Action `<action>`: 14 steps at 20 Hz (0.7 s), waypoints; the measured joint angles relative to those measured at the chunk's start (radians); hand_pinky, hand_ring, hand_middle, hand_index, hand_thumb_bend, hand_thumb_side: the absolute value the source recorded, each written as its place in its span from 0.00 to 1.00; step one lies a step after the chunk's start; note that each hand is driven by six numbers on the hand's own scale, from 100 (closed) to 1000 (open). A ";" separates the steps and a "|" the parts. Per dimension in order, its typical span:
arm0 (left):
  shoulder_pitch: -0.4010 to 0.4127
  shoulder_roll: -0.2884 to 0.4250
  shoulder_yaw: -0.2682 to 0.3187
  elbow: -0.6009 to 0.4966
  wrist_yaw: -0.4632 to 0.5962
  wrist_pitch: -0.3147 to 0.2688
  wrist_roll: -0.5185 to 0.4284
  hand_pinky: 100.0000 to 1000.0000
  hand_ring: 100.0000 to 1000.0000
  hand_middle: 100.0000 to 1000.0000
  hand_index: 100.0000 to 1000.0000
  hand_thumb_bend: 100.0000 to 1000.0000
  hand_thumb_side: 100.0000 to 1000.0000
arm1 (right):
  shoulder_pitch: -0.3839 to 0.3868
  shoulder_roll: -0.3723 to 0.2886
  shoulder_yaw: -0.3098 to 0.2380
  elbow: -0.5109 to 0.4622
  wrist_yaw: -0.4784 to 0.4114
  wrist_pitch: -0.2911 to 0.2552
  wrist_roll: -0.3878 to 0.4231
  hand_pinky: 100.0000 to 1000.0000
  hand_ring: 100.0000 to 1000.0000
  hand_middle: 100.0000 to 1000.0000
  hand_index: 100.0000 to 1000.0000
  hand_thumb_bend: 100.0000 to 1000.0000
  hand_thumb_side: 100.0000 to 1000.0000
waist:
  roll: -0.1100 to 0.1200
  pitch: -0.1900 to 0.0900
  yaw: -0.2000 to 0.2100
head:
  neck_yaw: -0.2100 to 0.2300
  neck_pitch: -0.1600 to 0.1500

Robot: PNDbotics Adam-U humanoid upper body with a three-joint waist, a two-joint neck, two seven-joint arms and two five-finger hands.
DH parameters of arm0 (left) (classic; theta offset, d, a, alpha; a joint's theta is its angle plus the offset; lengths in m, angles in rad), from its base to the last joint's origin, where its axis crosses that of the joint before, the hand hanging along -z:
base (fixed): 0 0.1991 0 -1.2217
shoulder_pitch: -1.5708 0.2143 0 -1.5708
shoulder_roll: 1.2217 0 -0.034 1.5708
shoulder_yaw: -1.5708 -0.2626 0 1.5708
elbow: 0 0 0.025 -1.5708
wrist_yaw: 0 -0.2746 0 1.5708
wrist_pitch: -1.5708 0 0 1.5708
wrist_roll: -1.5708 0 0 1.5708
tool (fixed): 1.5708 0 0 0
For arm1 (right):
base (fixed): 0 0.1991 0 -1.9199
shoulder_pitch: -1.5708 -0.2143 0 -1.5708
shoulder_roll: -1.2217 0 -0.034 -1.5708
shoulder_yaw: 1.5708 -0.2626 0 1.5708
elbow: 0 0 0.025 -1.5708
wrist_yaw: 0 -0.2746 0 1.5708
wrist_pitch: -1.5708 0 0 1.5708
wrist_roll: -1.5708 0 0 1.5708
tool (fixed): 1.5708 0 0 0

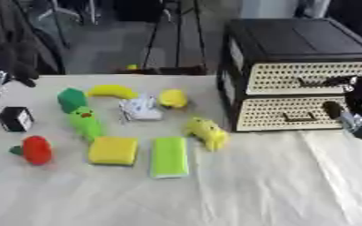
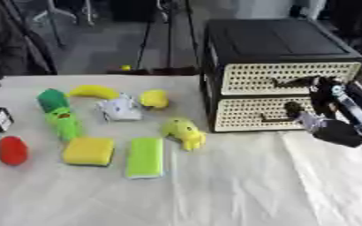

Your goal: Pick up objects from table and place into drawer.

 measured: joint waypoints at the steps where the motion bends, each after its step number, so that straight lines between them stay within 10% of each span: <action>1: 0.000 0.000 0.000 -0.001 0.000 0.000 0.000 0.45 0.48 0.53 0.74 0.55 0.91 | 0.000 0.000 0.000 0.000 0.000 0.001 0.001 0.00 0.03 0.14 0.77 0.29 0.74 | 0.006 0.000 0.000 | 0.000 0.000; 14: -0.001 -0.004 0.000 -0.005 0.000 0.001 0.002 0.45 0.48 0.53 0.74 0.55 0.91 | -0.023 -0.012 0.017 0.007 0.011 0.000 0.027 0.00 0.03 0.14 0.77 0.28 0.77 | 0.031 0.009 0.011 | -0.003 -0.001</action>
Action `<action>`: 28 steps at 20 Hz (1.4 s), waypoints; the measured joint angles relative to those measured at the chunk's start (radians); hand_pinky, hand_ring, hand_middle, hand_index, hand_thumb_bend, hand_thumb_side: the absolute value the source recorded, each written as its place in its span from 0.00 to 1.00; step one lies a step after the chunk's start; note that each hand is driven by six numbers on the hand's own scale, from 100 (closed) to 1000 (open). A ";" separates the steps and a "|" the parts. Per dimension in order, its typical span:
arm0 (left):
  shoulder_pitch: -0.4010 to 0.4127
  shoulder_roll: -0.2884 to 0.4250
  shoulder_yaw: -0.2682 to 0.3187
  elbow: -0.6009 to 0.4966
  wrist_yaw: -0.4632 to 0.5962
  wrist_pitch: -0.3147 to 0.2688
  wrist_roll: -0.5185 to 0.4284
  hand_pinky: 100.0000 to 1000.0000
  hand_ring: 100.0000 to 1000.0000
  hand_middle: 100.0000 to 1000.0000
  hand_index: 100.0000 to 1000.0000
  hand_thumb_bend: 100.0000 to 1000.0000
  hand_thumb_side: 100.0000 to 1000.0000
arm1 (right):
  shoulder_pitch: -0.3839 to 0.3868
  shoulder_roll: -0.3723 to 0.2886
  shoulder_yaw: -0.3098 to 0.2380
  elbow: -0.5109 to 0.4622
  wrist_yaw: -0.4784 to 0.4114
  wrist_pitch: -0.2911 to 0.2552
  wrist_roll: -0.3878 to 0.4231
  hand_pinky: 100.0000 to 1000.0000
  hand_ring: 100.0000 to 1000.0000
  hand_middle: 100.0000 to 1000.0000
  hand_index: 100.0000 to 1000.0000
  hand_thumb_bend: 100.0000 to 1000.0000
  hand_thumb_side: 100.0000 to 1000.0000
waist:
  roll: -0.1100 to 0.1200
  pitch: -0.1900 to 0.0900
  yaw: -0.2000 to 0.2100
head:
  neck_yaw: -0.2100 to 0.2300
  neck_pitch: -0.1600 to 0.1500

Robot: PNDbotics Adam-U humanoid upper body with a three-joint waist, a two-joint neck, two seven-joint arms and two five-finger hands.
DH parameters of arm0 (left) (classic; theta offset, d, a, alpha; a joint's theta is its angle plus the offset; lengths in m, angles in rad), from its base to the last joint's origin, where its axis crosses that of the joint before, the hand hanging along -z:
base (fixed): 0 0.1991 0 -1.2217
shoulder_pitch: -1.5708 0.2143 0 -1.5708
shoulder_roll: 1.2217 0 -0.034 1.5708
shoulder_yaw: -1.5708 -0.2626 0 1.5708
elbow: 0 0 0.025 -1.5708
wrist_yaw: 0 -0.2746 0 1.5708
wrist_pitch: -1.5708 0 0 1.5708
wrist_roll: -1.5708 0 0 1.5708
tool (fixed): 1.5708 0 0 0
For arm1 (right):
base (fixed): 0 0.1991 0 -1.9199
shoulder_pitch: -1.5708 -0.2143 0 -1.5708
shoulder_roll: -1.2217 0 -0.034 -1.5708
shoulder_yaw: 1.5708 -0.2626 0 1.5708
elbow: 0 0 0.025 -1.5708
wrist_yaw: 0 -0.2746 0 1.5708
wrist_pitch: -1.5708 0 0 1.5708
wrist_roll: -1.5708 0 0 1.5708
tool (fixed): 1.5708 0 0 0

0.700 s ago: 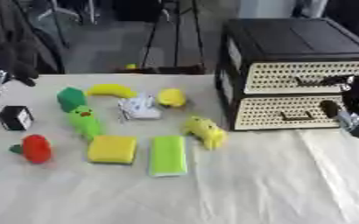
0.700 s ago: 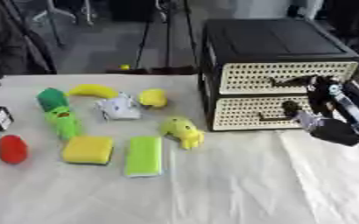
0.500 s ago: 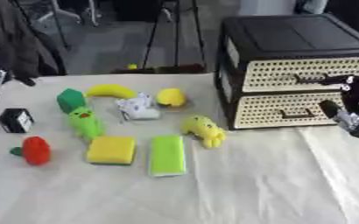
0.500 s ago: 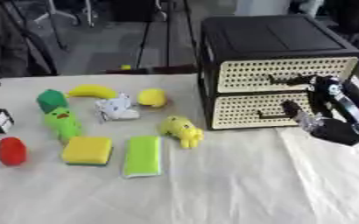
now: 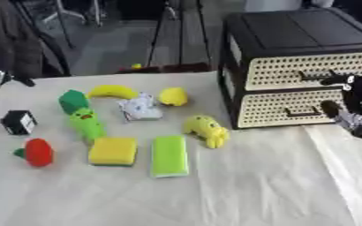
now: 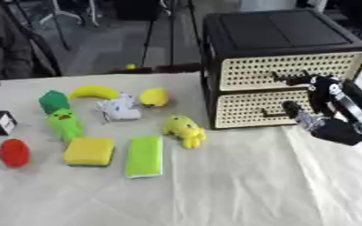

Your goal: Pick up objects from table and place into drawer.

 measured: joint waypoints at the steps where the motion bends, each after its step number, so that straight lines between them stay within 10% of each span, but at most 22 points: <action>1: 0.000 -0.001 0.000 0.000 0.000 0.000 0.000 0.45 0.48 0.53 0.74 0.55 0.91 | -0.008 -0.004 0.006 0.009 0.003 -0.001 0.007 0.00 0.03 0.14 0.77 0.28 0.77 | 0.000 0.000 0.000 | -0.001 0.000; 28: -0.004 -0.005 -0.001 -0.005 0.004 -0.001 -0.006 0.46 0.48 0.53 0.74 0.55 0.90 | -0.264 -0.021 0.100 0.570 0.184 -0.067 0.069 0.00 0.03 0.13 0.76 0.27 0.89 | 0.001 -0.008 0.013 | -0.019 0.000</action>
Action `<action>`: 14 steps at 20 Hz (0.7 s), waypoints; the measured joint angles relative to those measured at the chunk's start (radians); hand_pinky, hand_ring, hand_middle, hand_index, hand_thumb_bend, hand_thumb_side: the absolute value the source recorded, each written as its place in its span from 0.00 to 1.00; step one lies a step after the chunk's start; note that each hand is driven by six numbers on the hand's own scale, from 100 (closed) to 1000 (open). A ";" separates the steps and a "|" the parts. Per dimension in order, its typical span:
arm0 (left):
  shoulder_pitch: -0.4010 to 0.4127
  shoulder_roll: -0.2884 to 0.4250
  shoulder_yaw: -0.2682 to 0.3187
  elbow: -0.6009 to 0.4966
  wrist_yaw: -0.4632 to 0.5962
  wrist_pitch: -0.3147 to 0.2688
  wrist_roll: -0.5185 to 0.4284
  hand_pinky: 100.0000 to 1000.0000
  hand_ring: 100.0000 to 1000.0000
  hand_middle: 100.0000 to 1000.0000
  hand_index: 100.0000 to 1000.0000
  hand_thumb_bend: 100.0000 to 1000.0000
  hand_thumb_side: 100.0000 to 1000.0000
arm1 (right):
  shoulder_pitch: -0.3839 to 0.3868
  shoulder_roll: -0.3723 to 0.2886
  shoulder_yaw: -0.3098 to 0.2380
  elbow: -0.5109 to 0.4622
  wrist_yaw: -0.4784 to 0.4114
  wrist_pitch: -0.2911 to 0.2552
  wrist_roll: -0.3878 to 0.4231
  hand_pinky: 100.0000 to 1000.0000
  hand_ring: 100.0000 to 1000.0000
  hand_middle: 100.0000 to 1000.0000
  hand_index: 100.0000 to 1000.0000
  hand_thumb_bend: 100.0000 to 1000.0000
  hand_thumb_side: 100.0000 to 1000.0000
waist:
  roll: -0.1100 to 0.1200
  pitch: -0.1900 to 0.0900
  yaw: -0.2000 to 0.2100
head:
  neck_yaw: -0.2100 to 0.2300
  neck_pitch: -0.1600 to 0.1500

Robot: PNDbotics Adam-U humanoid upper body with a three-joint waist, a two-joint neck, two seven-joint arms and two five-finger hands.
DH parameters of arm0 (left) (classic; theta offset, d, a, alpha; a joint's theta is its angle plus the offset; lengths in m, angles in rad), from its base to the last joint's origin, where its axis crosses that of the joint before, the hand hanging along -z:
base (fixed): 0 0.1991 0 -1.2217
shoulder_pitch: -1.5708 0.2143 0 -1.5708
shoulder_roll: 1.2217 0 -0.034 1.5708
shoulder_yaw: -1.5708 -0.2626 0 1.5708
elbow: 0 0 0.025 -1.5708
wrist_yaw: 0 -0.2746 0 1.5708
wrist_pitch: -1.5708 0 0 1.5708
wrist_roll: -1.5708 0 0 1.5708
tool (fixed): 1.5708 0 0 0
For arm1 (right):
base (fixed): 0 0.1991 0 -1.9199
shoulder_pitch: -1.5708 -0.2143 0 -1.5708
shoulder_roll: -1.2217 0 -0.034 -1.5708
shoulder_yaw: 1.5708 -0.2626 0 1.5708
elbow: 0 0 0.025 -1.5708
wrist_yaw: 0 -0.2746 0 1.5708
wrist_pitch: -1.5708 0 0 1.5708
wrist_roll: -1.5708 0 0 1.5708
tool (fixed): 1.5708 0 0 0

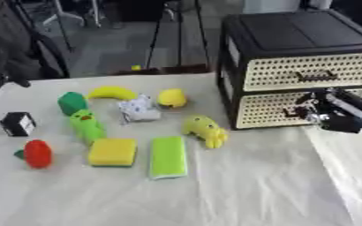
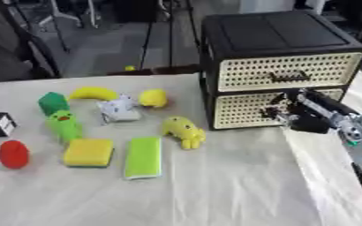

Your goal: Pick up objects from table and place into drawer.

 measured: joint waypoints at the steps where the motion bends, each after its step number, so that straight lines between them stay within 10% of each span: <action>1: 0.000 0.000 0.000 0.000 0.000 0.000 0.000 0.46 0.48 0.53 0.74 0.55 0.90 | -0.005 0.001 0.000 0.012 0.012 0.003 -0.007 0.00 0.03 0.13 0.76 0.27 0.89 | 0.000 0.000 0.000 | -0.001 0.000; 14: -0.002 0.000 0.000 0.000 0.002 0.001 -0.001 0.46 0.48 0.53 0.74 0.56 0.90 | -0.045 0.012 0.006 0.123 0.149 0.013 -0.037 0.00 0.01 0.11 0.74 0.29 0.92 | -0.001 -0.001 0.003 | -0.005 0.000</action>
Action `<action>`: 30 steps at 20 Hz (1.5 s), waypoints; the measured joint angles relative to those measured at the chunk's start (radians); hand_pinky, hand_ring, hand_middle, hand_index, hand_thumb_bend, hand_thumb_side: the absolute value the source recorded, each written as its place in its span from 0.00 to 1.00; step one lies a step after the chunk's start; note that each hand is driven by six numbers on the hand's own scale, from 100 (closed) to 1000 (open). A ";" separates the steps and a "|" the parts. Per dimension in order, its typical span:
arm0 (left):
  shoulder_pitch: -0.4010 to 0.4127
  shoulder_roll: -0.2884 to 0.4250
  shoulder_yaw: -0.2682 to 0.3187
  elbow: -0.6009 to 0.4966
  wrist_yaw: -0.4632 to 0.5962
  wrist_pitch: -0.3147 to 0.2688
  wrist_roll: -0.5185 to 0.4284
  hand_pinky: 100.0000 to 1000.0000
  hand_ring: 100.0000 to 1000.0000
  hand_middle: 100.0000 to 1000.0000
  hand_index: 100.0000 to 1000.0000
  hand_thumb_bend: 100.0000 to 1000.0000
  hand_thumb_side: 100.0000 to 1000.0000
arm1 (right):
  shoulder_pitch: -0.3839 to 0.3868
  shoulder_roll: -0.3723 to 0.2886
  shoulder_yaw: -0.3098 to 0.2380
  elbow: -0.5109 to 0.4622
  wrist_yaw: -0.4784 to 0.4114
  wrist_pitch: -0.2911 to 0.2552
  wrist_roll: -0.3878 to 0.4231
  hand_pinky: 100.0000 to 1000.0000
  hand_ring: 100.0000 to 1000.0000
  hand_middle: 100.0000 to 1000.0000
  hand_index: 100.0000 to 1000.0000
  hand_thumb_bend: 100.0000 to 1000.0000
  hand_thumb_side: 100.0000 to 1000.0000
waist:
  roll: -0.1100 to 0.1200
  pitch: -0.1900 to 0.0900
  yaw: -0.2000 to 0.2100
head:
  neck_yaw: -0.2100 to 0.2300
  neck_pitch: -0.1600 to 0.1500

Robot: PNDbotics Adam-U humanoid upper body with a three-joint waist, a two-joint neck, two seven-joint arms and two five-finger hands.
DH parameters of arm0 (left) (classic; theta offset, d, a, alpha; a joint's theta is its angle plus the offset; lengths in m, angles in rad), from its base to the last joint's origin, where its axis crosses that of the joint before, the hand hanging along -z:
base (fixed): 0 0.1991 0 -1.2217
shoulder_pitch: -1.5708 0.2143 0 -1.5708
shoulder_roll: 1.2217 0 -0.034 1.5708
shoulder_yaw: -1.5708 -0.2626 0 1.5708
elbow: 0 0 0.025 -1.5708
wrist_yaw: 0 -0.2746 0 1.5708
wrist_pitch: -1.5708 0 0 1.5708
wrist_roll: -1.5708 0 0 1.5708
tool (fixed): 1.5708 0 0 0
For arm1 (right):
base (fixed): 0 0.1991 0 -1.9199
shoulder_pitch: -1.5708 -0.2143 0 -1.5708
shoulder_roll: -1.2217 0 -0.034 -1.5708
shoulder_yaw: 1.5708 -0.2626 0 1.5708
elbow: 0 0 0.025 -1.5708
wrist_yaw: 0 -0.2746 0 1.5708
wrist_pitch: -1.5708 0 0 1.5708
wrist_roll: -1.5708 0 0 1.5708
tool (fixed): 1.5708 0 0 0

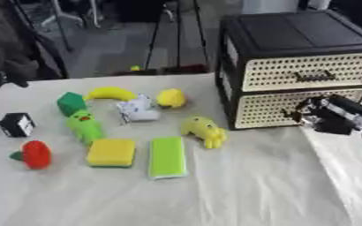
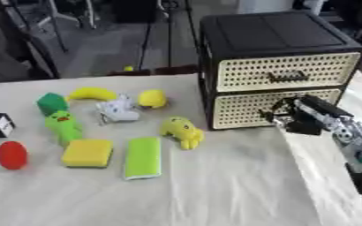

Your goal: Pick up objects from table and place into drawer.

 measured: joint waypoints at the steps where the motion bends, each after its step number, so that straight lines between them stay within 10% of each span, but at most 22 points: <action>1: 0.000 0.000 0.000 0.000 0.000 0.000 0.000 0.46 0.48 0.53 0.74 0.56 0.90 | -0.002 0.002 0.000 0.006 0.008 0.000 0.000 0.00 0.00 0.11 0.73 0.29 0.93 | 0.000 0.000 0.001 | 0.000 0.000; 17: 0.000 0.000 0.000 0.000 0.004 0.000 -0.003 0.46 0.48 0.53 0.74 0.56 0.90 | 0.009 0.005 0.018 -0.012 0.122 -0.026 0.048 0.00 0.00 0.07 0.64 0.37 0.98 | -0.007 -0.004 0.001 | 0.000 0.001; 30: 0.004 0.000 0.000 0.000 0.003 0.000 -0.003 0.46 0.48 0.53 0.74 0.56 0.91 | 0.168 -0.023 0.003 -0.230 0.095 -0.016 0.122 0.00 0.00 0.07 0.65 0.36 0.98 | -0.015 -0.007 -0.005 | 0.008 0.002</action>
